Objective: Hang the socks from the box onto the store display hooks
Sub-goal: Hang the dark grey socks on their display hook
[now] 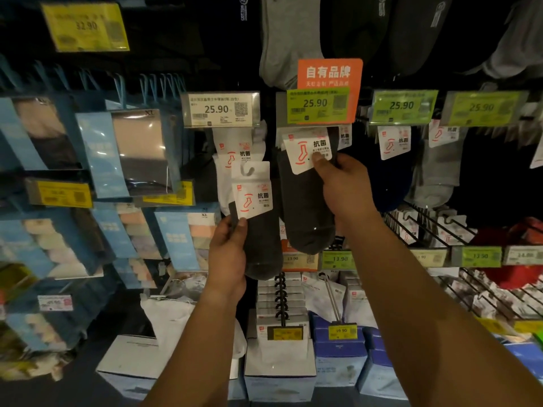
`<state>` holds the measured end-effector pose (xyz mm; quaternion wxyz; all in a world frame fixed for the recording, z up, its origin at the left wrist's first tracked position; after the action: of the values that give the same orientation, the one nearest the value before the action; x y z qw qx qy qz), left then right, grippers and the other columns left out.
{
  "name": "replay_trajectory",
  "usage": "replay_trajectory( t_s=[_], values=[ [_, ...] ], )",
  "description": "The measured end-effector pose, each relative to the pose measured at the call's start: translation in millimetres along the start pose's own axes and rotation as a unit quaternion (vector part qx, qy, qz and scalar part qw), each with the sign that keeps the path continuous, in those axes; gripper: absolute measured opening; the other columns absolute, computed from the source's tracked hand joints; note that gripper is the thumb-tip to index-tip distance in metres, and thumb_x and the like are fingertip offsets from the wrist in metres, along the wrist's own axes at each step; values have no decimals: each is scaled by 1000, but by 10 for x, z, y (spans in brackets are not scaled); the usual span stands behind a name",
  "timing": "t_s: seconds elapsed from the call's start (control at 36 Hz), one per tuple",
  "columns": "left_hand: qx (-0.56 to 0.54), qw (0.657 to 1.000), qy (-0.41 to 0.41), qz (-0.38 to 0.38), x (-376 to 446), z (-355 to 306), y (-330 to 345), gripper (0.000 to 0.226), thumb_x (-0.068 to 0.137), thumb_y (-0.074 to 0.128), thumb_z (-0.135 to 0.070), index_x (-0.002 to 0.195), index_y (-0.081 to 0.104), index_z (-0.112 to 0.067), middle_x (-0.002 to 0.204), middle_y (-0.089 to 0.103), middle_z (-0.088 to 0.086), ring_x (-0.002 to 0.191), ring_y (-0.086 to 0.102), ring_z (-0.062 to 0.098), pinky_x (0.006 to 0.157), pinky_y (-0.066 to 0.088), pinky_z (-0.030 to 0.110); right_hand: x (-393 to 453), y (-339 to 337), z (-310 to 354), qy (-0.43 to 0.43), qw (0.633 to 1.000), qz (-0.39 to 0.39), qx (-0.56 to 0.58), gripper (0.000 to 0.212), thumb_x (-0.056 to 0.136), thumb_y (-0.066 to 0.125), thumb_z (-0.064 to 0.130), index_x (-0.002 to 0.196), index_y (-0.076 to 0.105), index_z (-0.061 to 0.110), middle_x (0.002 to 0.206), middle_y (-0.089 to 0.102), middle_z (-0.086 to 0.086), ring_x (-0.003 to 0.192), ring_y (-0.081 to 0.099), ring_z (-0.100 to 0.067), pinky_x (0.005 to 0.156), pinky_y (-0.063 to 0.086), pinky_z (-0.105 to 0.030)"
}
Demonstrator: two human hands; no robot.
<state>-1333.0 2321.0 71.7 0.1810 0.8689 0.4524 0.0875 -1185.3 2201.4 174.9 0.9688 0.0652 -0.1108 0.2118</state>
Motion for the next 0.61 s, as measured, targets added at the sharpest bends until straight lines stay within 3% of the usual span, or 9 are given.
replay_trajectory(
  t_s=[0.14,0.22,0.47,0.53,0.61],
  values=[
    [3,1000,6,2,-14,9,7,25,104,53,-22,125,64,-28,117,74,-8,111,69,12,94,58,40,299,144,-122,26,999,-20,-39,25,97,61,27,114,65,8,105,66,-1,112,62,-23,89,48,-29],
    [6,1000,-1,-6,-32,12,2,25,104,53,-22,127,63,-27,119,73,-7,113,68,15,93,58,41,429,210,-136,26,995,-30,-91,35,98,60,33,117,62,3,117,66,-9,114,60,-25,87,45,-28],
    [7,1000,11,-13,-77,-23,-60,28,105,52,-20,131,61,-22,118,74,-5,111,69,15,89,59,37,474,201,-236,30,985,-38,-166,47,95,58,47,119,61,6,119,66,-9,114,60,-26,87,46,-28],
    [10,1000,16,-12,-79,-27,-69,27,105,52,-19,129,63,-22,119,74,-4,111,69,15,89,58,35,354,123,-205,-23,969,-83,-232,57,88,58,58,118,60,9,118,63,-8,114,57,-26,92,47,-34],
    [1,1000,24,13,-80,-30,-50,25,104,52,-14,124,66,-21,121,73,0,117,67,18,96,55,38,-147,32,-268,-124,958,-138,-218,42,92,57,49,108,59,10,104,60,-3,99,57,-20,84,47,-35]
  ],
)
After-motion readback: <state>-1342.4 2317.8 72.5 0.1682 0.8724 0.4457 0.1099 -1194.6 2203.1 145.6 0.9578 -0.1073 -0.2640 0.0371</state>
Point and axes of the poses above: each hand's wrist, its own x-axis towards the middle knuckle, its own y-axis out of the palm, z = x × y, the point moved 3 cm from there along x, towards the middle knuckle
